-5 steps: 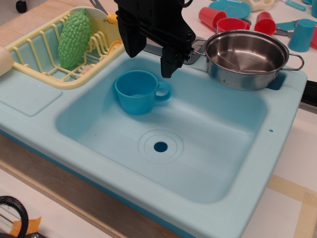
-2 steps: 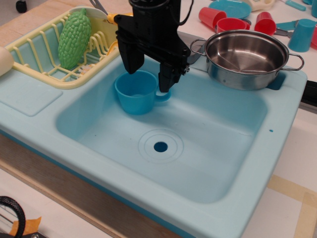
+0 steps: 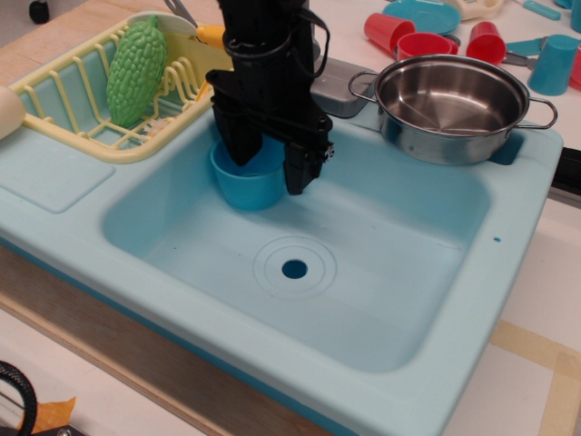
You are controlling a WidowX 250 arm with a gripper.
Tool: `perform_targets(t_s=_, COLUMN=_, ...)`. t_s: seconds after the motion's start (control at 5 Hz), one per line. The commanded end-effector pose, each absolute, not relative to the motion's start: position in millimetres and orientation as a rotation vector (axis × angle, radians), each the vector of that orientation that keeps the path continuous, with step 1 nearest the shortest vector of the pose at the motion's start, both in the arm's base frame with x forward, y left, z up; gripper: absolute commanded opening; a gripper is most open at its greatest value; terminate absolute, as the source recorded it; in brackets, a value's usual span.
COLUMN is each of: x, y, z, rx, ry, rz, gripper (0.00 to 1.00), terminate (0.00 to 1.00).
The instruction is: Put cup into pot or pan
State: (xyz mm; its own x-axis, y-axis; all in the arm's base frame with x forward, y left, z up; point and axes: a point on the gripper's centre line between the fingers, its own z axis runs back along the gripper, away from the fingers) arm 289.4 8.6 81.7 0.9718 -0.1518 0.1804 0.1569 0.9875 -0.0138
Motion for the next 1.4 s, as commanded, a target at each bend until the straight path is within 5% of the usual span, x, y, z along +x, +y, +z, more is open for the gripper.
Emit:
perform_targets(t_s=0.0, x=290.5, y=12.6, z=84.1, rx=-0.043, ry=-0.252, rz=-0.101, gripper=0.00, terminate=0.00)
perform_targets(t_s=0.6, x=283.4, y=6.0, z=98.1, rx=-0.005, ry=-0.275, rz=-0.059, gripper=0.00, terminate=0.00)
perform_targets(t_s=1.2, x=284.9, y=-43.7, z=197.6, rx=0.201, ry=-0.453, rz=-0.171, gripper=0.00, terminate=0.00)
